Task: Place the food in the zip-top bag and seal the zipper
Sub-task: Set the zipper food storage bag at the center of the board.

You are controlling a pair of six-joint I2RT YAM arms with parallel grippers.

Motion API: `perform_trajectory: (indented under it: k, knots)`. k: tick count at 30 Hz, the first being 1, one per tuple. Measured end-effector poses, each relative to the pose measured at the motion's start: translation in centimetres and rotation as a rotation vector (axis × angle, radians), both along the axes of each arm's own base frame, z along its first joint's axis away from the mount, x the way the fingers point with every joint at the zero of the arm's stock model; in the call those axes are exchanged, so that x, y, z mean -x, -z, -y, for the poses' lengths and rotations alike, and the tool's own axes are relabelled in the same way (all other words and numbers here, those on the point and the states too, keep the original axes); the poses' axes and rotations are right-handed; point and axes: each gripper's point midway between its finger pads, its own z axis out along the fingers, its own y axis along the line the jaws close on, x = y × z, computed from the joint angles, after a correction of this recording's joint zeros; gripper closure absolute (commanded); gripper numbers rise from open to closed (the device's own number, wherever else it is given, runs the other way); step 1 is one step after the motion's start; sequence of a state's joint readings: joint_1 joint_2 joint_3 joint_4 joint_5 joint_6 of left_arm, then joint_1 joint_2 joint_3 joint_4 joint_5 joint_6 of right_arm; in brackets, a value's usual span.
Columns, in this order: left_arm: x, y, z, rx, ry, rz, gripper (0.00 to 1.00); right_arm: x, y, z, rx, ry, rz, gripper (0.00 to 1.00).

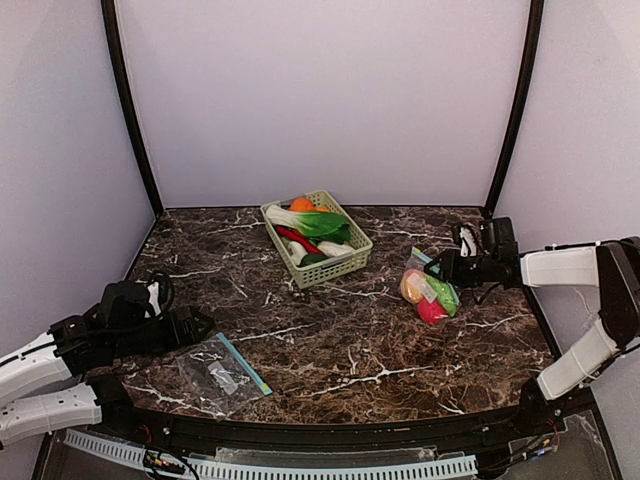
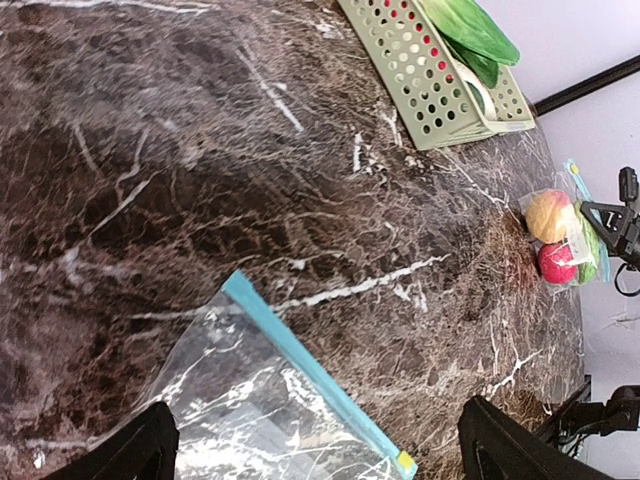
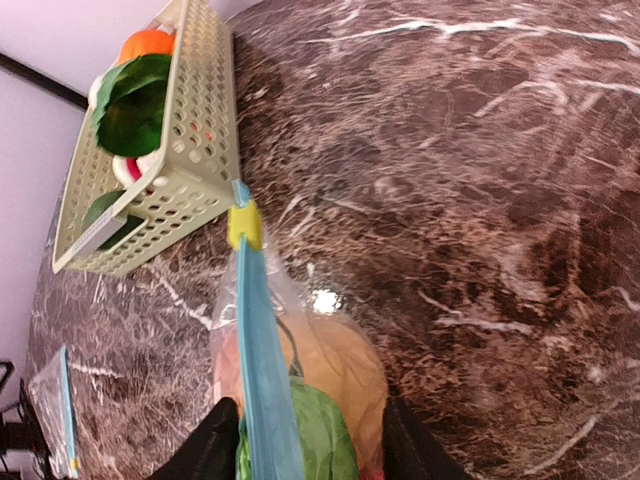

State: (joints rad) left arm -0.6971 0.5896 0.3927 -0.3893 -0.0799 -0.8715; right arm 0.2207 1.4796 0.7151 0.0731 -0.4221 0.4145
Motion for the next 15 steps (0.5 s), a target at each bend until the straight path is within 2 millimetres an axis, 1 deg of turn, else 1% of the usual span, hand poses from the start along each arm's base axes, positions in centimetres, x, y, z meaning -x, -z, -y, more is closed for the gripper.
perform_trajectory:
  k: [1,2,4,7,11,15]
  knots:
    - [0.4,0.4,-0.4,0.007,-0.016,-0.009,0.03,-0.2,0.1,0.4,0.006,0.017,-0.004,0.37]
    - [1.1,1.2,-1.3,0.016,-0.046,-0.029,0.04,-0.3,0.2,1.0,0.021,0.030,-0.002,0.33]
    - [1.6,1.6,-1.8,0.024,-0.063,-0.042,0.06,-0.6,0.4,1.9,0.050,0.060,-0.005,0.23]
    - [2.4,2.5,-2.8,0.032,-0.099,-0.066,0.08,-0.7,0.3,3.0,0.105,0.093,-0.003,0.12]
    - [3.2,3.8,-3.8,-0.010,-0.125,-0.116,0.08,-1.2,-1.5,4.8,0.188,0.159,0.035,0.04]
    - [3.7,5.1,-4.6,-0.075,-0.140,-0.165,0.08,-1.4,-4.0,6.9,0.272,0.237,0.096,0.03]
